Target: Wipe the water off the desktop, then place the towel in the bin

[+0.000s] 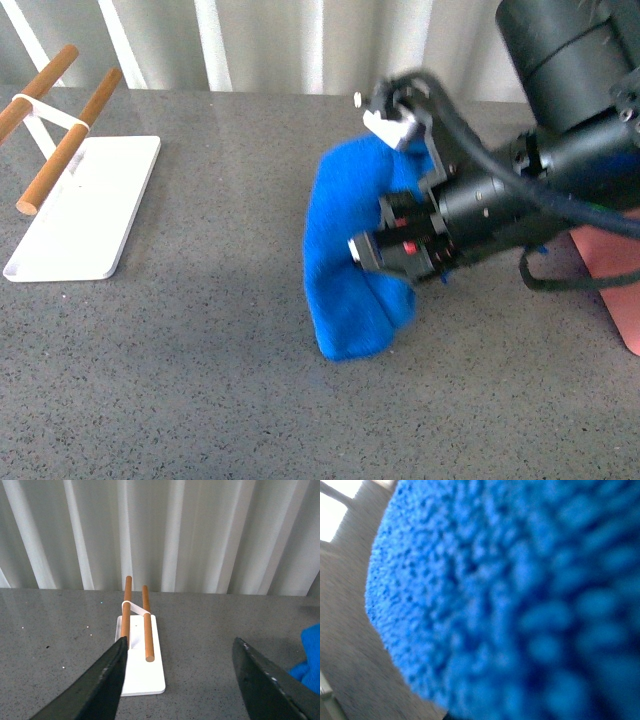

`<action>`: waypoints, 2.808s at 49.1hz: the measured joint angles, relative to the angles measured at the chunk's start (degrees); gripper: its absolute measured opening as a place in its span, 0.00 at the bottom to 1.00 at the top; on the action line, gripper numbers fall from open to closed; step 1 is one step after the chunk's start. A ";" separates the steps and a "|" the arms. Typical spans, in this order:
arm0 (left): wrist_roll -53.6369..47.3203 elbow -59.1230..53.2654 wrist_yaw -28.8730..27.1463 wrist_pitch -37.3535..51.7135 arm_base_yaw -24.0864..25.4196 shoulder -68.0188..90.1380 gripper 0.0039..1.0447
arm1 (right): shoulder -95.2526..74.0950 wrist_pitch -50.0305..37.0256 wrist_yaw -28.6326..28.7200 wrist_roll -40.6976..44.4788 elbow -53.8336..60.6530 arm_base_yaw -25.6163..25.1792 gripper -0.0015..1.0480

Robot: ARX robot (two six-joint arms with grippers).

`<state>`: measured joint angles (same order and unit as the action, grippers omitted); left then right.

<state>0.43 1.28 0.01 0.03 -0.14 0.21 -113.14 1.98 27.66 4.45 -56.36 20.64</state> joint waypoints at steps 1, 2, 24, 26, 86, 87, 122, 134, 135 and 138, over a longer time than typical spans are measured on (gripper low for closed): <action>0.00 0.00 -0.02 0.00 0.00 0.00 0.65 | -0.85 1.77 -1.22 1.03 -0.24 -0.26 0.05; -0.02 0.00 -0.02 0.00 0.00 0.00 0.68 | -1.27 2.56 -1.81 1.38 -0.37 -0.42 0.05; -0.13 0.00 0.00 0.00 0.00 0.00 0.94 | -9.51 16.85 -16.72 16.13 -7.50 -7.56 0.05; -0.13 0.00 -0.02 0.00 0.00 0.00 0.94 | -10.21 17.35 -17.22 16.48 -8.70 -7.91 0.05; -0.15 0.00 -0.02 0.00 0.00 -0.02 0.94 | -34.62 28.11 -21.86 15.06 -55.10 5.07 0.05; -0.13 0.00 -0.02 0.00 0.00 -0.02 0.94 | -34.16 27.89 -21.33 14.97 -54.38 5.70 0.05; -0.15 0.00 0.00 0.00 0.00 -0.02 0.94 | 2.62 39.34 -37.99 5.07 -45.07 -1.49 0.05; -0.15 0.00 0.00 0.00 0.00 -0.02 0.94 | 6.23 42.75 -43.71 -4.17 -42.86 -6.08 0.05; -0.15 0.00 0.00 0.00 0.00 -0.02 0.94 | 6.47 42.95 -44.04 -4.87 -42.75 -6.27 0.05; -0.15 0.00 0.00 0.00 0.00 -0.02 0.94 | 7.26 43.80 -44.89 -6.45 -42.60 -7.04 0.05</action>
<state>0.27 1.28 0.01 0.03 -0.14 0.19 -105.89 45.78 -17.23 -2.00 -98.96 13.61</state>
